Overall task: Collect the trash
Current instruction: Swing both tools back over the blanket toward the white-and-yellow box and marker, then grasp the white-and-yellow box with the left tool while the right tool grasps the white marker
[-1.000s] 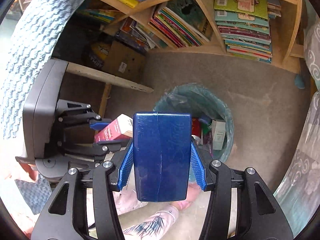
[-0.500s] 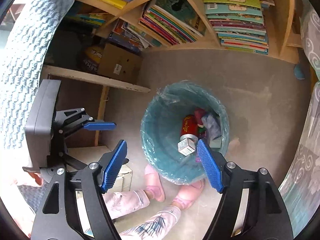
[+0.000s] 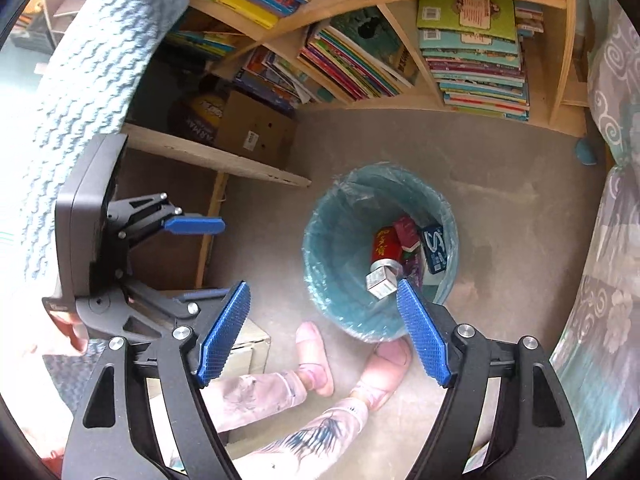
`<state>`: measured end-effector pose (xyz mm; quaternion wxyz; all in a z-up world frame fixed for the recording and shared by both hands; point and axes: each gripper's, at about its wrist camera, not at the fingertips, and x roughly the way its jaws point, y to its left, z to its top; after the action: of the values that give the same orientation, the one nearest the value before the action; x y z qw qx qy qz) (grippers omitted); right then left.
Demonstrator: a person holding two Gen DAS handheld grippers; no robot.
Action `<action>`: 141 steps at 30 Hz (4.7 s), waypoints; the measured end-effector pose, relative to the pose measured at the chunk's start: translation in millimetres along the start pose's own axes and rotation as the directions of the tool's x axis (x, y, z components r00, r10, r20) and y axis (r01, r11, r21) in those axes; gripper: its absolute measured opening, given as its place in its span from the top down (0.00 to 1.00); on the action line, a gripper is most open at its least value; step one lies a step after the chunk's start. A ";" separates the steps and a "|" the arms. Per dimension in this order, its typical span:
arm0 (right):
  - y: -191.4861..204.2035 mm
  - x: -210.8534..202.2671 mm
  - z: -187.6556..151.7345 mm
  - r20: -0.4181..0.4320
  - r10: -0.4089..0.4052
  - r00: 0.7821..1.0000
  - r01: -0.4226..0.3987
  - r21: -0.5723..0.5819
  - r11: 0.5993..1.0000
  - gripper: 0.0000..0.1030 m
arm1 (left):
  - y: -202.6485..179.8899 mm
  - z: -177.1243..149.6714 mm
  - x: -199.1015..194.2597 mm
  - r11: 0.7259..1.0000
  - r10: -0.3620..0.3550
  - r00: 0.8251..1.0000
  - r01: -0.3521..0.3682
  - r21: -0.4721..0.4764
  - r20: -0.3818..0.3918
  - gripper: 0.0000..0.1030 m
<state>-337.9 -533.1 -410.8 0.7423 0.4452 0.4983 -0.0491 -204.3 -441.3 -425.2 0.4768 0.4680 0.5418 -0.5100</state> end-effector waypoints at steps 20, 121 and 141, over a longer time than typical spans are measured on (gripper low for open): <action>201.1 -171.7 27.8 0.148 -0.002 0.989 0.038 -0.239 0.970 0.10 | 37.9 -80.1 -254.3 0.984 0.174 0.963 -0.161 -0.079 0.204 0.06; 589.1 32.0 123.1 0.054 -0.312 0.949 0.298 -0.482 0.824 0.87 | 381.0 -328.8 -363.8 0.915 0.351 0.903 -0.276 -0.293 0.246 0.42; 455.9 -106.0 97.3 0.134 -0.270 0.953 0.300 -0.329 0.895 0.87 | 215.8 -208.0 -397.0 0.954 0.297 0.900 -0.265 -0.139 0.319 0.42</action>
<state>-87.5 -368.5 -38.3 0.8141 0.2273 0.5271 -0.0879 44.5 -232.7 -48.2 0.6520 0.4248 0.4022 -0.4823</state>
